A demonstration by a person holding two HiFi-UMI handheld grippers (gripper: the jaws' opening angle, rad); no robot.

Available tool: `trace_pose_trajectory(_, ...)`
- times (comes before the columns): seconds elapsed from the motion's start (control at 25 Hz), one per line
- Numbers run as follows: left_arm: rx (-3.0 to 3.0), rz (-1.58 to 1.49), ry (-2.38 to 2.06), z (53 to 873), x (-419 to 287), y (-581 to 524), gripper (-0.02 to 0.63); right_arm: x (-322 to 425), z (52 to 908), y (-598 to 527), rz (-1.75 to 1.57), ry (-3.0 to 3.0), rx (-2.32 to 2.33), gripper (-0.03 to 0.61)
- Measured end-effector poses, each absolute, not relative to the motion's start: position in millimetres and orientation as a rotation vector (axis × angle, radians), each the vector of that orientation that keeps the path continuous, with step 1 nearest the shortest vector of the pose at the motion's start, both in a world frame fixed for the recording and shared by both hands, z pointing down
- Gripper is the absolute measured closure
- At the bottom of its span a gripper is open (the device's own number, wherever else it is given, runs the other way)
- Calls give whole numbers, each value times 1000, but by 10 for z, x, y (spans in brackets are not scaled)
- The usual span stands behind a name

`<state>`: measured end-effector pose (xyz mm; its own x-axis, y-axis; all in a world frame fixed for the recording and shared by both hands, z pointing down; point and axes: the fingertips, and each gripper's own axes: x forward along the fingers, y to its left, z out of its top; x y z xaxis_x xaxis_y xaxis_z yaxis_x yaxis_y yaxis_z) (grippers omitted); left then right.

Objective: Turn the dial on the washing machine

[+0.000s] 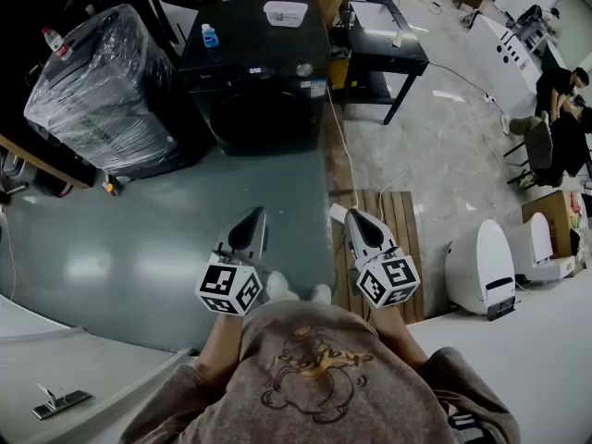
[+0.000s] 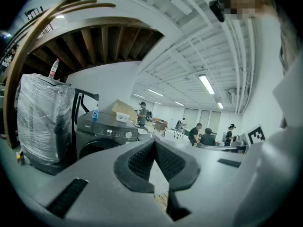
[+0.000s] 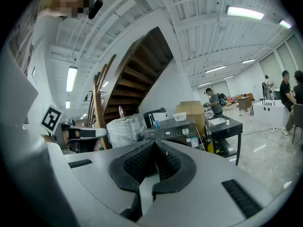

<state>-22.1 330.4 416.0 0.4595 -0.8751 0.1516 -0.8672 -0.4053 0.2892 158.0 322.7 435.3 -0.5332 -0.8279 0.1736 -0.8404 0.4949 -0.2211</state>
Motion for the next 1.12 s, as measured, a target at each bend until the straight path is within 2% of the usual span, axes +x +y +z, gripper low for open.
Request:
trace_pose_trajectory(0.76,2477,-40,-1357,4263,-633,2718,621,1067,4570,2776,442,-2615,1575,578)
trace_pose_trajectory(1.12,2445,-41,-1365,4357,-656,2032,621,1059,4631,2012,434,-2616,1575,578)
